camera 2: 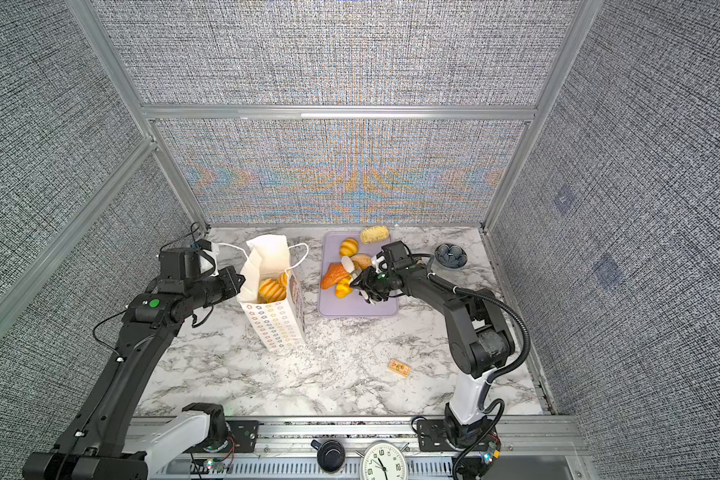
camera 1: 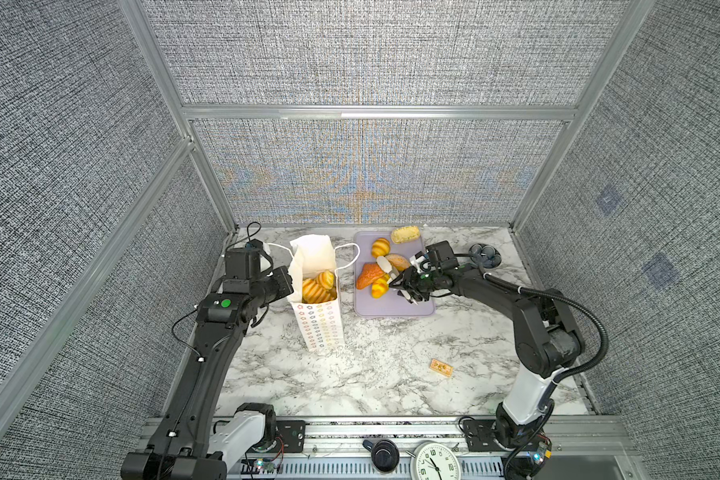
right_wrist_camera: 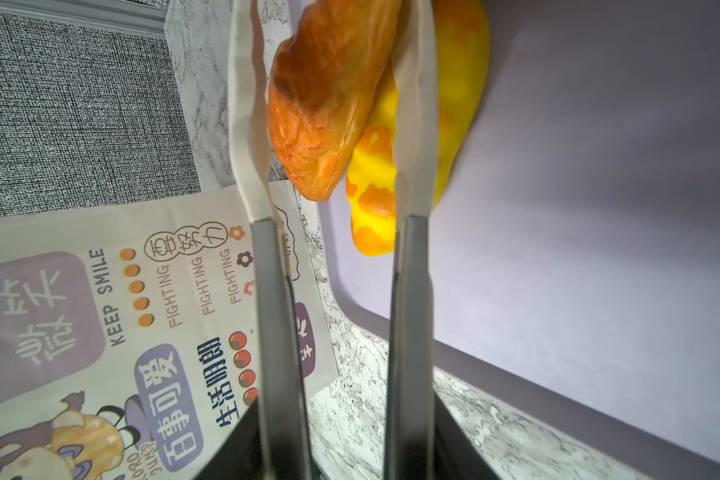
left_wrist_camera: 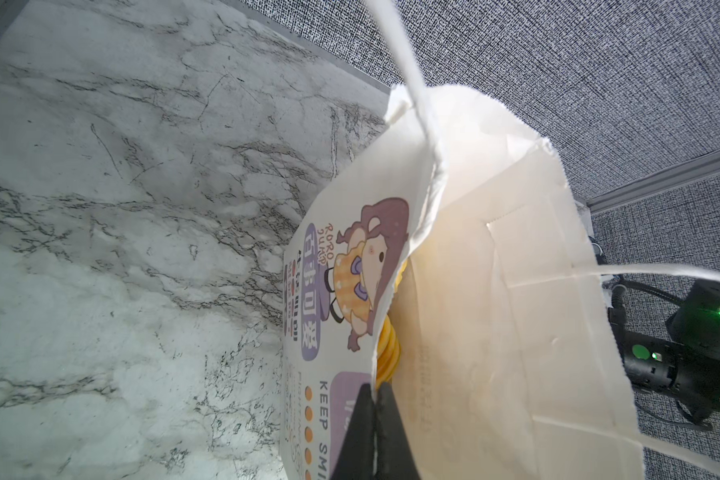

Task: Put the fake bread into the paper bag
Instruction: 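Lower the tongs onto the orange croissant-like bread and close on it, then lift the orange bread with the tongs off the tray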

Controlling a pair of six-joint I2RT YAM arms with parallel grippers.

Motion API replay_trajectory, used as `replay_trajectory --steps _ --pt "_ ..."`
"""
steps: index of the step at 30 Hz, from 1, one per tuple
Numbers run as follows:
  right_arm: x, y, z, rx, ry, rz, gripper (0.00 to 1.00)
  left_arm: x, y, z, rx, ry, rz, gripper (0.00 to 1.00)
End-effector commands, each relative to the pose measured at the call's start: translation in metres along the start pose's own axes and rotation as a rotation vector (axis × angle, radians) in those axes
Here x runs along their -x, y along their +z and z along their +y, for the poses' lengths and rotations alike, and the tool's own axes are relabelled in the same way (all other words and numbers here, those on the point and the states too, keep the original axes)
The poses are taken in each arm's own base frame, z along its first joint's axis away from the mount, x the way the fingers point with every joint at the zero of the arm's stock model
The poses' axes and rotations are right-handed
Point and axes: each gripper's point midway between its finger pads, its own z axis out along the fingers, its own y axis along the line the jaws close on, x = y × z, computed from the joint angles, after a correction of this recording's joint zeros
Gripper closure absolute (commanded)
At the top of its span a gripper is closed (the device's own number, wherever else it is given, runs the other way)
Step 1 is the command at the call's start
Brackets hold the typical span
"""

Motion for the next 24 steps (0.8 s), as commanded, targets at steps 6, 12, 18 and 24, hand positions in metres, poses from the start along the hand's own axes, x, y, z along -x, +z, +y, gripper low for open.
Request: replay_trajectory --steps 6,12,18,24 --pt "0.001 -0.004 0.012 0.038 -0.025 -0.007 0.63 -0.002 0.0 0.001 0.004 0.011 0.007 1.0" --pt "-0.002 -0.014 0.019 0.052 -0.04 -0.02 0.64 0.0 -0.002 0.0 -0.001 0.011 0.0 1.0" --pt "-0.004 -0.027 0.028 0.057 -0.067 -0.039 0.65 0.0 0.0 -0.001 -0.006 0.004 0.003 1.0" --pt "-0.005 -0.036 0.035 0.063 -0.084 -0.052 0.67 0.0 0.0 -0.002 -0.009 0.003 0.003 1.0"
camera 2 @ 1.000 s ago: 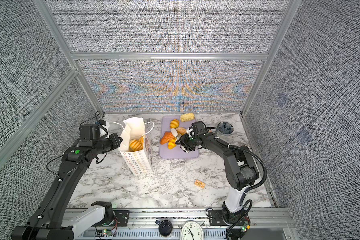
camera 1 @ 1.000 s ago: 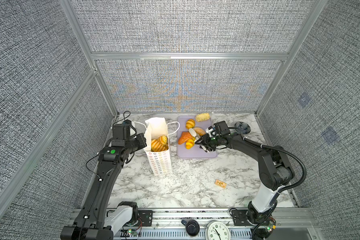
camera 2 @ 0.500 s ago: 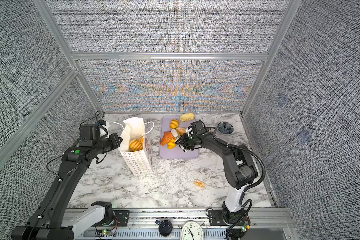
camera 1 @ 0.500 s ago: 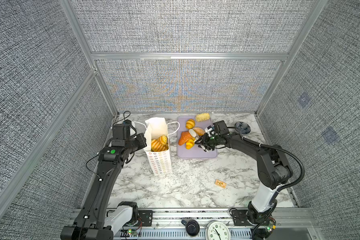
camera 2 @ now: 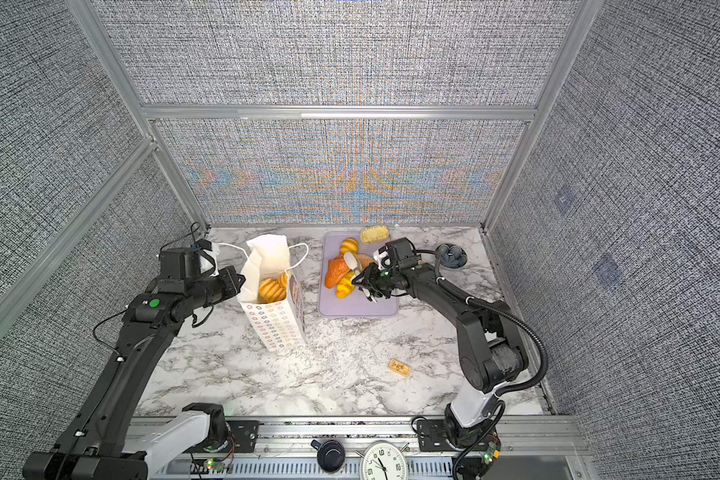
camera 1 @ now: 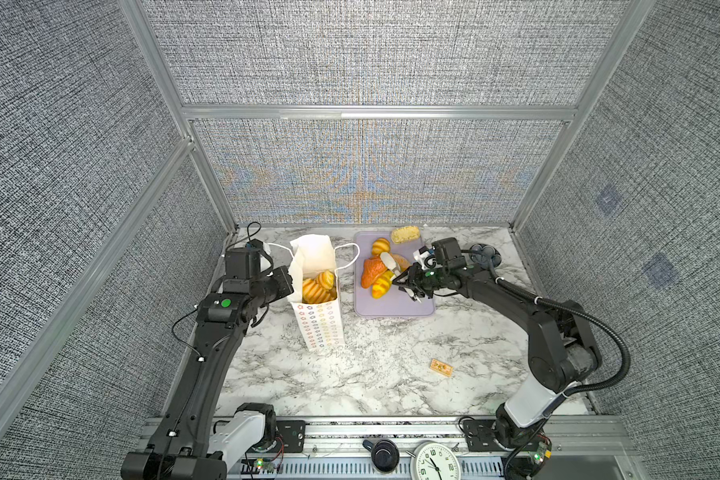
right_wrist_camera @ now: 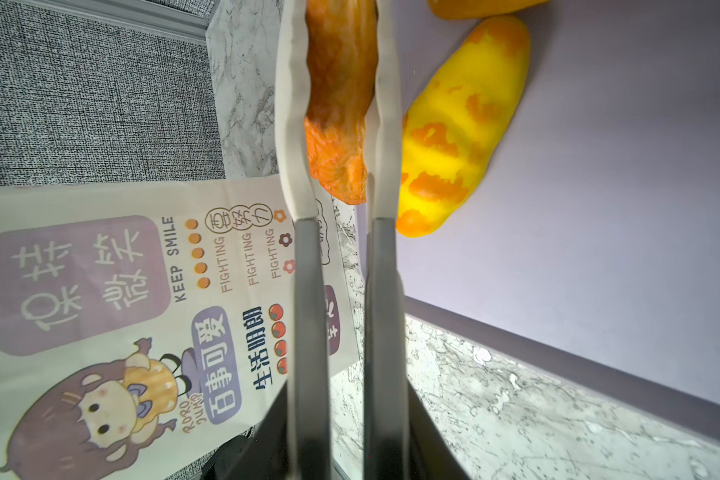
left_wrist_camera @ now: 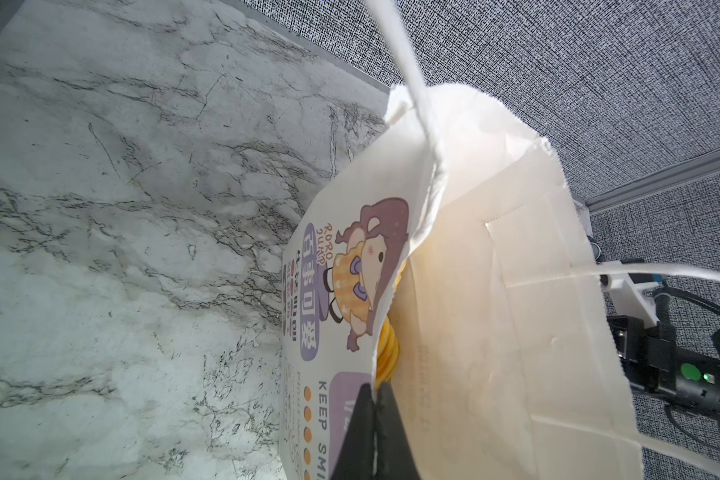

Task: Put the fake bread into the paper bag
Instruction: 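Lift the orange bread with the tongs off the tray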

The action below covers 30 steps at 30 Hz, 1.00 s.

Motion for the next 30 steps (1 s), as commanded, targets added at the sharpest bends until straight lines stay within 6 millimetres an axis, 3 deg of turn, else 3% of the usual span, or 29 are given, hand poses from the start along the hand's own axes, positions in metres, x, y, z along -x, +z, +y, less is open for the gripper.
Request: replay_trajectory --steps 1,18,30 --pt "0.001 -0.005 0.007 0.019 -0.035 -0.009 0.68 0.0 -0.001 -0.001 -0.006 0.002 0.002 1.0" --pt "0.001 -0.049 0.04 0.015 -0.133 -0.083 0.7 0.002 -0.005 -0.003 -0.009 0.005 -0.009 1.0" --pt "0.005 -0.098 0.077 0.02 -0.234 -0.18 0.7 0.004 -0.011 -0.005 -0.013 0.003 -0.022 0.86"
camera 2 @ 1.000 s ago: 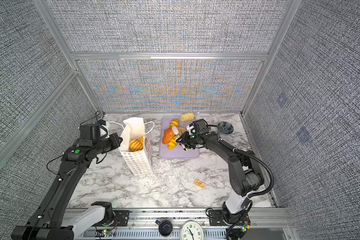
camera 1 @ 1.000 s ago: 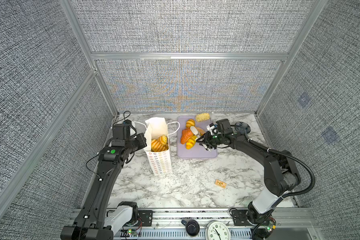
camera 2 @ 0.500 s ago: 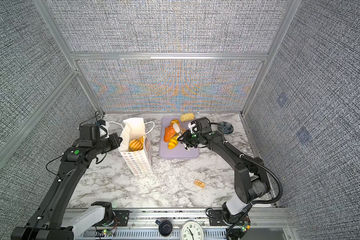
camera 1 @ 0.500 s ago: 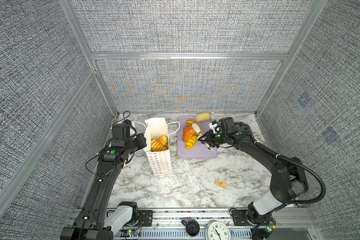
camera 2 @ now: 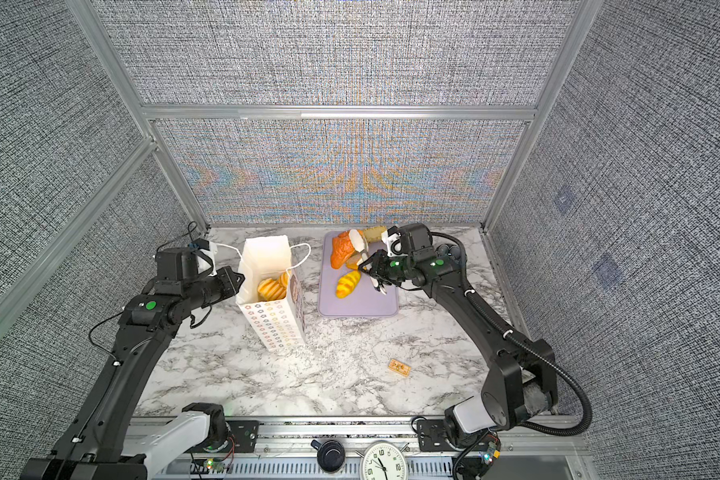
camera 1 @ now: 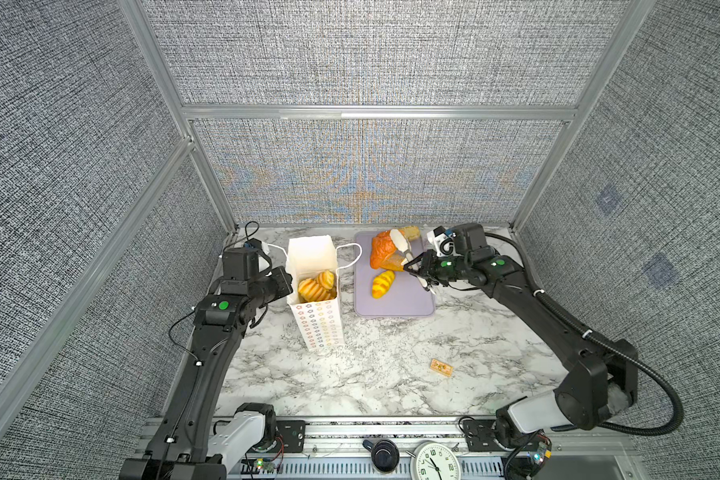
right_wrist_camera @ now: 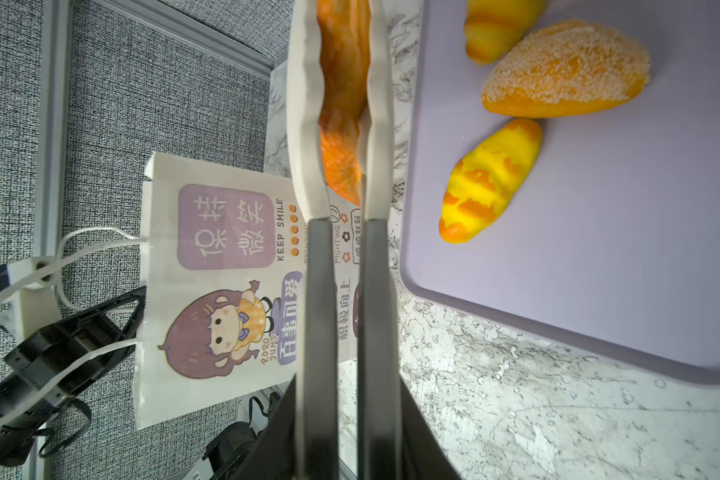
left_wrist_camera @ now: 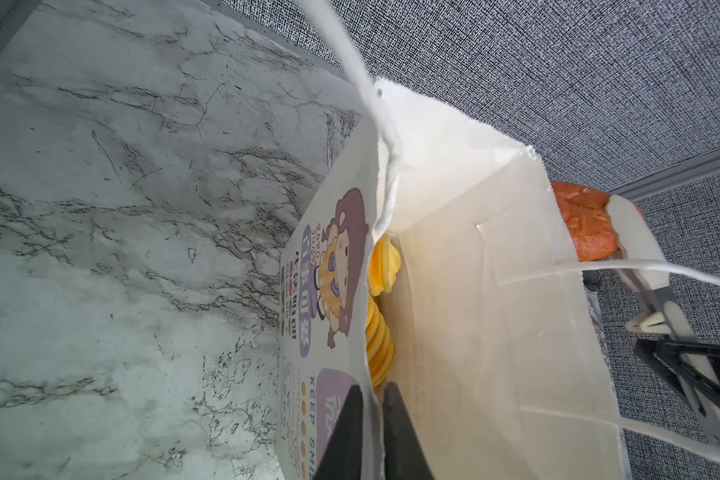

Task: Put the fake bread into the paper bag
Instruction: 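Lift the orange bread with the tongs off the tray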

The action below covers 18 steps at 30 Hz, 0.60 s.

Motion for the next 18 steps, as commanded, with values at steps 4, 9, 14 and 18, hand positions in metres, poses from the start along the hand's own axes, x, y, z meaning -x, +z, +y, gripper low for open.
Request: replay_trajectory --steps 4,9,14,18 --pt "0.01 -0.024 0.022 0.013 -0.081 -0.058 0.7 0.001 -0.003 -0.002 -0.006 0.0 -0.003 0.87" --pt "0.014 -0.038 0.034 0.027 -0.107 -0.089 0.7 0.0 -0.003 -0.002 -0.008 -0.003 -0.002 0.91" --pt "0.017 -0.049 0.047 0.052 -0.126 -0.113 0.7 0.001 -0.004 -0.003 -0.011 -0.002 -0.004 0.95" --pt "0.018 -0.059 0.06 0.079 -0.157 -0.135 0.7 0.0 -0.004 -0.003 -0.011 -0.002 -0.004 0.96"
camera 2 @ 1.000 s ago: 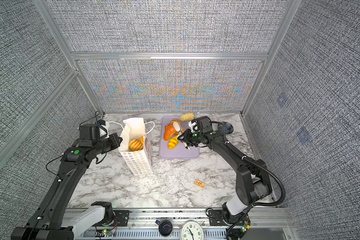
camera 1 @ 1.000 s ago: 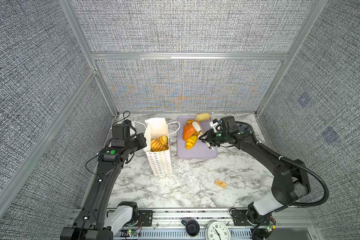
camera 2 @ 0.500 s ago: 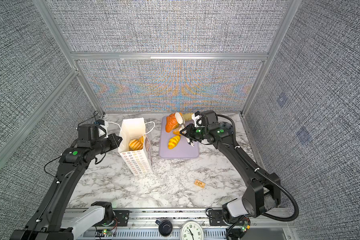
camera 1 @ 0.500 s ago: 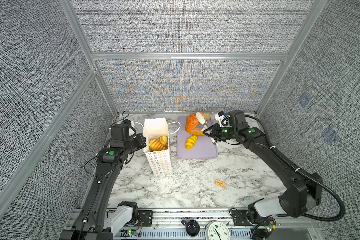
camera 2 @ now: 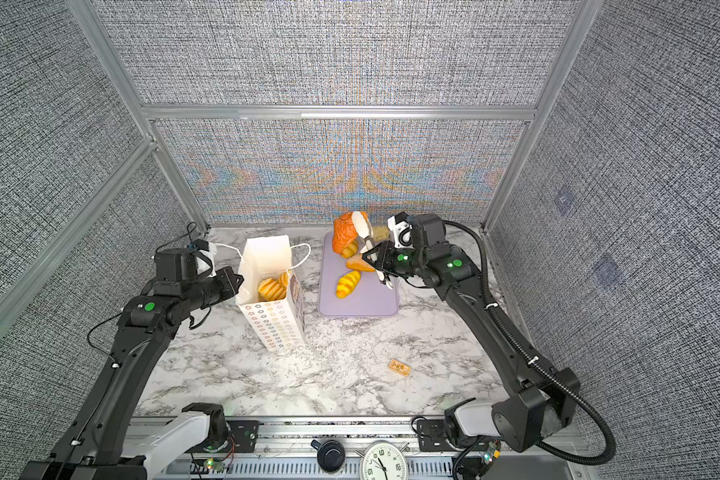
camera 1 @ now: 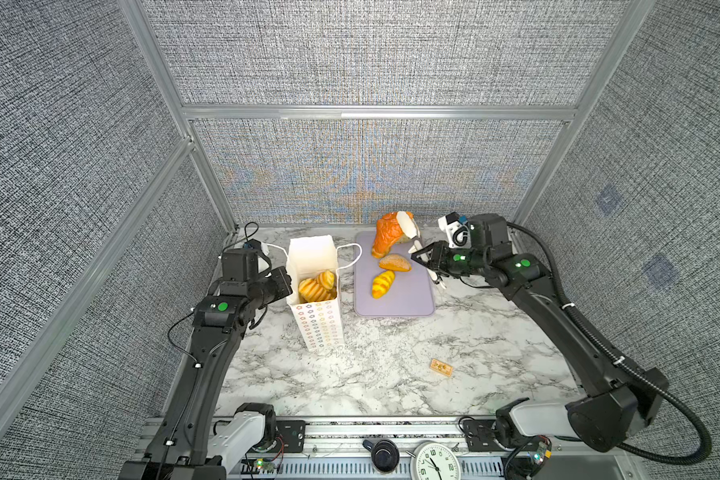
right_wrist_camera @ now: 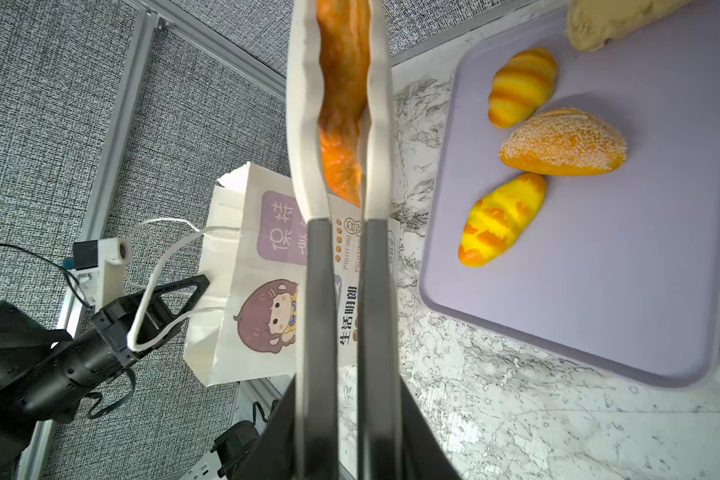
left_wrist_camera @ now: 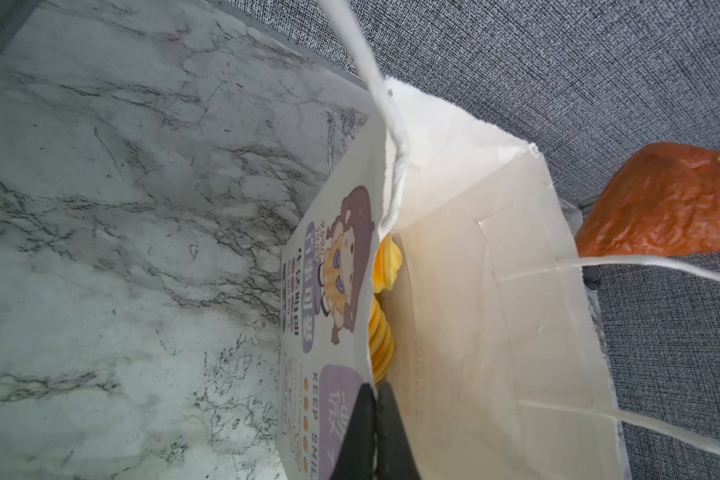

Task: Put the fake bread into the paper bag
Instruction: 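Lift the orange bread with the tongs off the tray, then swing the tongs with the orange bread over the bag held by the left gripper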

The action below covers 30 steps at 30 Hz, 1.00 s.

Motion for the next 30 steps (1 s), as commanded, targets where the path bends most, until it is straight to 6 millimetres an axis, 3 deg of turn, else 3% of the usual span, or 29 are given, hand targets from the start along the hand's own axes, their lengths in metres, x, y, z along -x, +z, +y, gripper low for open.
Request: replay_trajectory --steps 1,13,24,30 --pt "0.011 -0.011 0.019 0.047 -0.061 -0.047 0.7 0.002 -0.001 -0.003 -0.014 0.0 -0.006 0.97" --pt "0.02 -0.039 0.071 0.169 -0.183 -0.139 0.7 0.002 0.0 -0.003 -0.016 -0.001 -0.006 0.98" --pt "0.011 -0.051 0.126 0.301 -0.322 -0.147 0.72 0.002 0.0 -0.002 -0.013 -0.002 -0.006 0.98" --pt "0.001 -0.05 0.145 0.34 -0.372 -0.123 0.72 0.002 0.0 -0.003 -0.013 -0.001 -0.008 0.98"
